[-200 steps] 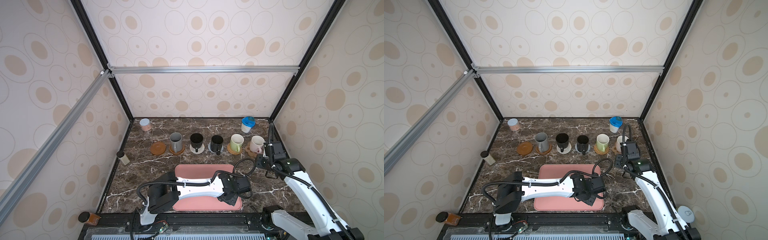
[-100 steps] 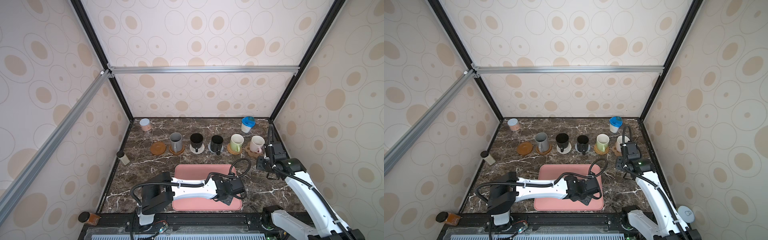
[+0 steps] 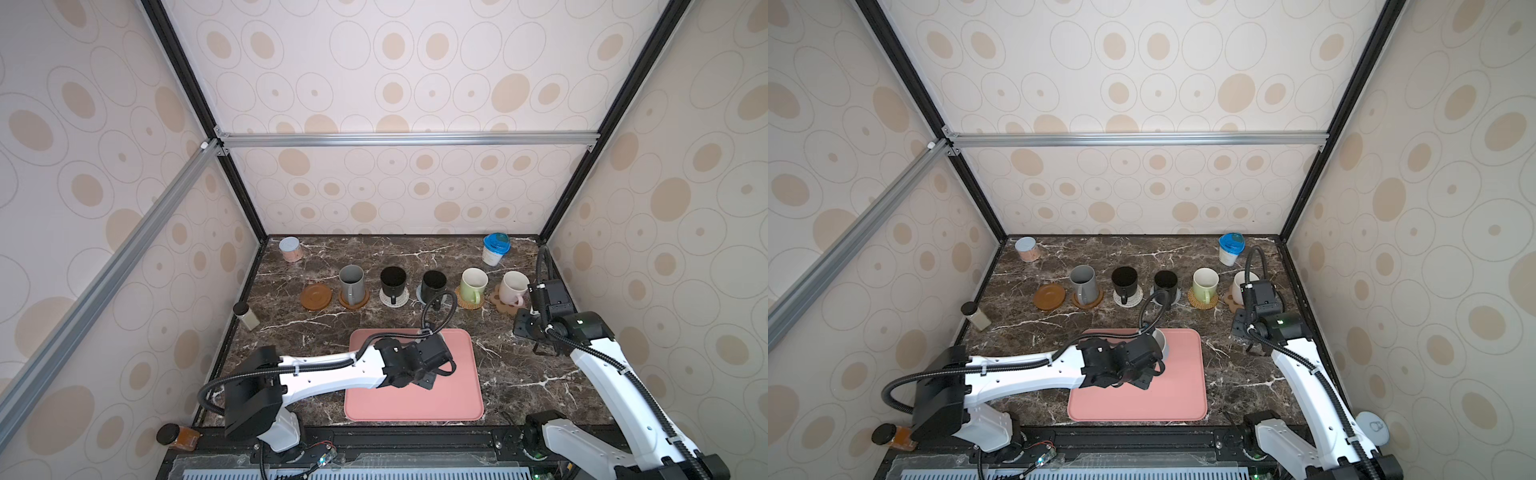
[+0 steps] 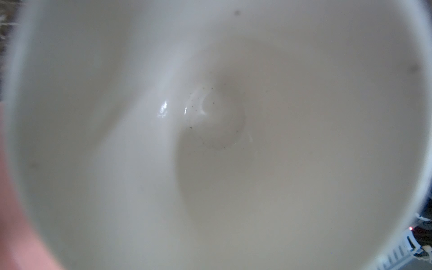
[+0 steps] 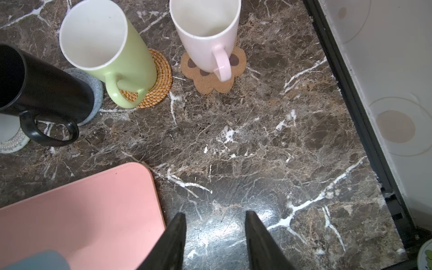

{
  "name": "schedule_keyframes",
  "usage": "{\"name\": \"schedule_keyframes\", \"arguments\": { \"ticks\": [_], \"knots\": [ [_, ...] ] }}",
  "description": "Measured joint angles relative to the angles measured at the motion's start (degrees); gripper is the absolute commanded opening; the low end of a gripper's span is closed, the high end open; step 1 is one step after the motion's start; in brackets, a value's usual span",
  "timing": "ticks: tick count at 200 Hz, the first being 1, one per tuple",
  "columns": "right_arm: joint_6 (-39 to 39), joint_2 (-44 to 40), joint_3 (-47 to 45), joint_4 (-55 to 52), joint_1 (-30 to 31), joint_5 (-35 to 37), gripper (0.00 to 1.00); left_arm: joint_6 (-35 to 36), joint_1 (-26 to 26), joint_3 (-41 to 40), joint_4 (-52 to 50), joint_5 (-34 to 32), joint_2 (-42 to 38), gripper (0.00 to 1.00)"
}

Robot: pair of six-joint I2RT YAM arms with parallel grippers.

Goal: Place cups on coasters
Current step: Pick up the cup from the tray, then place the cup on the coaster.

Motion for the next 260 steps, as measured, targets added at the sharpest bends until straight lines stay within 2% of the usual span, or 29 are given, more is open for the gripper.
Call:
{"name": "schedule_keyframes", "arguments": {
  "ticks": [62,100,157,260],
  "knots": [
    [0.92,1.73,0.85,0.46,0.00,-1.46,0.45,-1.33,9.81,-11.54,-0.22,-0.61,-15.58,0.07],
    [1.27,1.73,0.85,0.55,0.00,-1.95,0.45,-1.42,15.82,-14.34,-2.54,-0.07,-20.48,0.07],
    [1.31,1.73,0.85,0.63,0.00,-2.12,0.45,3.45,25.31,-14.53,-3.06,1.22,-21.11,0.07],
    [1.36,1.73,0.85,0.68,0.00,-2.10,0.45,12.72,38.45,-10.88,-6.29,2.99,-22.58,0.06]
  ]
}}
